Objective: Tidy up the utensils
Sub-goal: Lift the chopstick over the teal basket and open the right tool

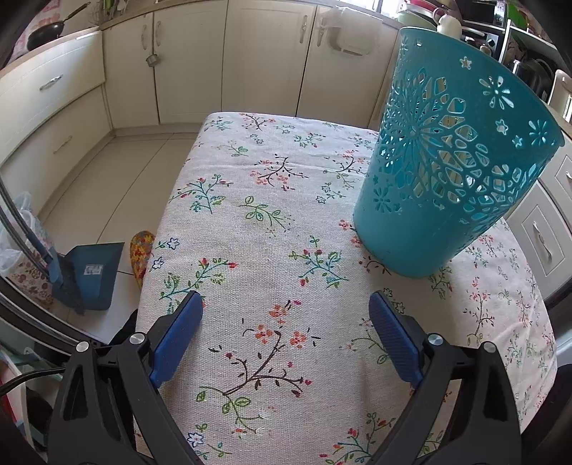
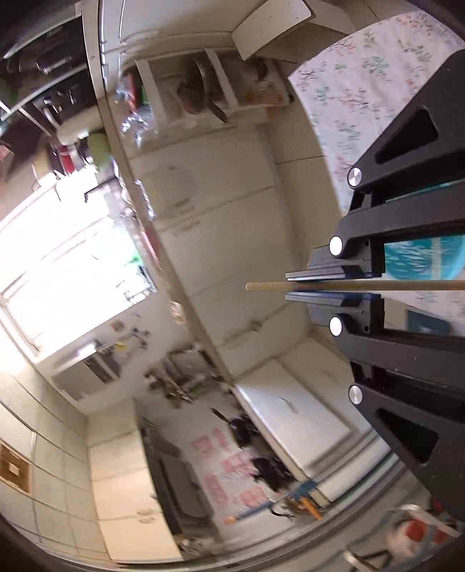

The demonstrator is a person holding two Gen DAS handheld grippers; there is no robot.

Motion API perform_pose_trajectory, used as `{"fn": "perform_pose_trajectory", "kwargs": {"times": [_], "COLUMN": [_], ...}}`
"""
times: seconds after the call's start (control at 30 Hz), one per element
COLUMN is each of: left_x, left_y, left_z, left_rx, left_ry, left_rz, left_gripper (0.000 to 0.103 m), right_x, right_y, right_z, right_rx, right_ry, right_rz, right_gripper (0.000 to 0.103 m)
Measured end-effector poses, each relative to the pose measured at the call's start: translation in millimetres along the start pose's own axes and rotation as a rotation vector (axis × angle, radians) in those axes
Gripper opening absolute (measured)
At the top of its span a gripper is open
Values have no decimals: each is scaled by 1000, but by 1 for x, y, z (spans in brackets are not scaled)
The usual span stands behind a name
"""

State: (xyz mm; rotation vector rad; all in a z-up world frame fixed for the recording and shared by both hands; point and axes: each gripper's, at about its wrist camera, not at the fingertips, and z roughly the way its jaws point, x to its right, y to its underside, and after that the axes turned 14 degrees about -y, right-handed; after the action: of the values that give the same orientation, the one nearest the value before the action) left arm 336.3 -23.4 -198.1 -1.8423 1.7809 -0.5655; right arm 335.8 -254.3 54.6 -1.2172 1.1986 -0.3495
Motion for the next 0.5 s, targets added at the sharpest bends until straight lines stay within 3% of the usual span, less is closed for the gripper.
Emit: {"fn": "perform_pose_trajectory", "kwargs": {"times": [0.13,0.3,0.5], "left_x": [0,-1,-1], "left_y": [1,2,1], "left_z": [-1,-2,-2], "left_rx": [3,5,6], "left_ry": [6,13,16], "left_rz": [2,4,2], "left_gripper": [90,90,90], "right_x": [6,18,22], "right_y": [4,16,33], "right_z": [14,32,34], "right_rx": [37,21,-44], "right_ry": [69,148,152], "right_rz": [-27,-52,-60], "right_gripper": [6,6,6]}}
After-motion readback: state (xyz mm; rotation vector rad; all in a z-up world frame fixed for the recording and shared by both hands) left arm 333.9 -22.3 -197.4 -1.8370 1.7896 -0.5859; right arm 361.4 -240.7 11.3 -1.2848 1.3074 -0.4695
